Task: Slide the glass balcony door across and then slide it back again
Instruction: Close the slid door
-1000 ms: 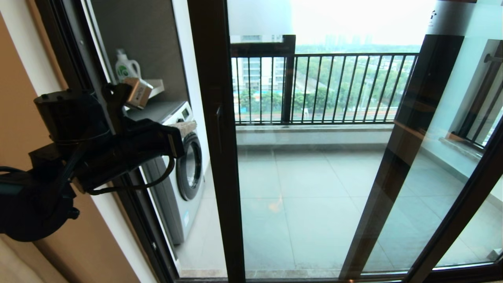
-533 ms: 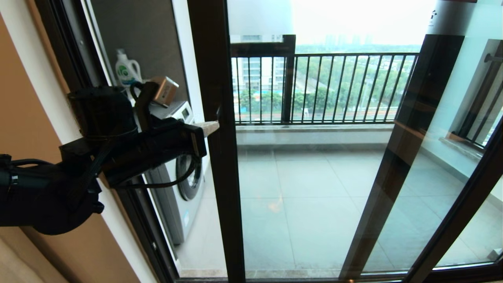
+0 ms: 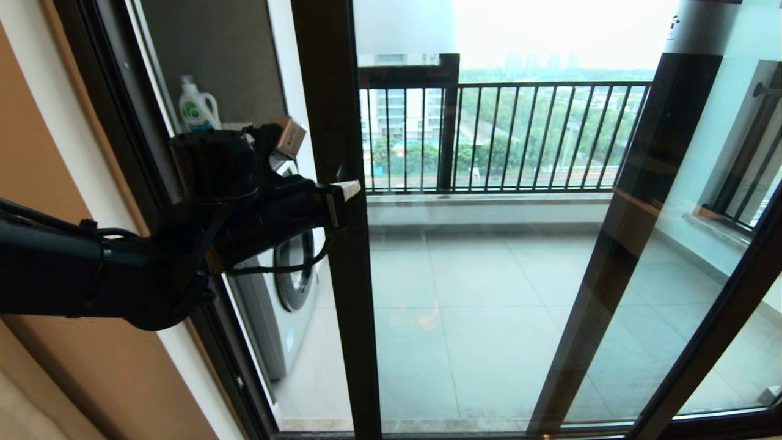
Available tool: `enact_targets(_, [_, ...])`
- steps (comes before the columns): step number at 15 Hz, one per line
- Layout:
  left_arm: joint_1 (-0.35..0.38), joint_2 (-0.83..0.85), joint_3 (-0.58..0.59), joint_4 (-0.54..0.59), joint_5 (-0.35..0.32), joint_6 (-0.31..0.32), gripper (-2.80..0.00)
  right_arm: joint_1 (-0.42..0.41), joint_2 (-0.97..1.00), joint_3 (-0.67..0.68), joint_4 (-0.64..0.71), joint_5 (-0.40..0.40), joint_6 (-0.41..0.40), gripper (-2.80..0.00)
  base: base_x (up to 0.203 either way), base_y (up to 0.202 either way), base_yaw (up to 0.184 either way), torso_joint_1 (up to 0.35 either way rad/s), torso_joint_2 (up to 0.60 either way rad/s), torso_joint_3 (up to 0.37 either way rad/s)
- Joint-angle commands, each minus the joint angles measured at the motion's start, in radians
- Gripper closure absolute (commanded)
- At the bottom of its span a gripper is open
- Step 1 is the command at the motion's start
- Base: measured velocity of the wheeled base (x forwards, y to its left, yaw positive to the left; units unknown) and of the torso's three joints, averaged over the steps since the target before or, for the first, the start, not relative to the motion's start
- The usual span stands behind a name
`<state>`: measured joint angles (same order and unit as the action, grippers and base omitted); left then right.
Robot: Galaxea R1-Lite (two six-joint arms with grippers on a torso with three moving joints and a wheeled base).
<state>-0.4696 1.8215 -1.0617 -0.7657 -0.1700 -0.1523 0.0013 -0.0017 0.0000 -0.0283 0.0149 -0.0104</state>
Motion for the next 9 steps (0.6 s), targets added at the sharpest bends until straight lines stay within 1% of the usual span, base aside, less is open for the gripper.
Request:
enact_targets(1, [-0.021, 0.041, -0.030, -0.004, 0.031, -0.001, 0.00, 0.000, 0.002, 0.009, -0.001, 0.000, 0.000, 0.00, 0.000, 0.000, 0.000, 0.000, 0.00, 0.000])
enact_targets(2, [-0.038, 0.056, -0.047, -0.004, 0.051, 0.000, 0.00, 0.000, 0.002, 0.009, -0.001, 0.000, 0.000, 0.00, 0.000, 0.000, 0.000, 0.000, 0.00, 0.000])
enact_targets(4, [-0.052, 0.070, -0.072, 0.000, 0.063, 0.000, 0.00, 0.000, 0.002, 0.009, -0.001, 0.000, 0.000, 0.00, 0.000, 0.000, 0.000, 0.000, 0.00, 0.000])
enact_targets(7, [-0.073, 0.074, -0.083, 0.013, 0.150, 0.003, 0.00, 0.000, 0.002, 0.009, -0.001, 0.000, 0.000, 0.00, 0.000, 0.000, 0.000, 0.000, 0.00, 0.000])
enact_targets(9, [-0.073, 0.076, -0.080, 0.013, 0.180, 0.014, 0.00, 0.000, 0.002, 0.009, -0.001, 0.000, 0.000, 0.00, 0.000, 0.000, 0.000, 0.000, 0.00, 0.000])
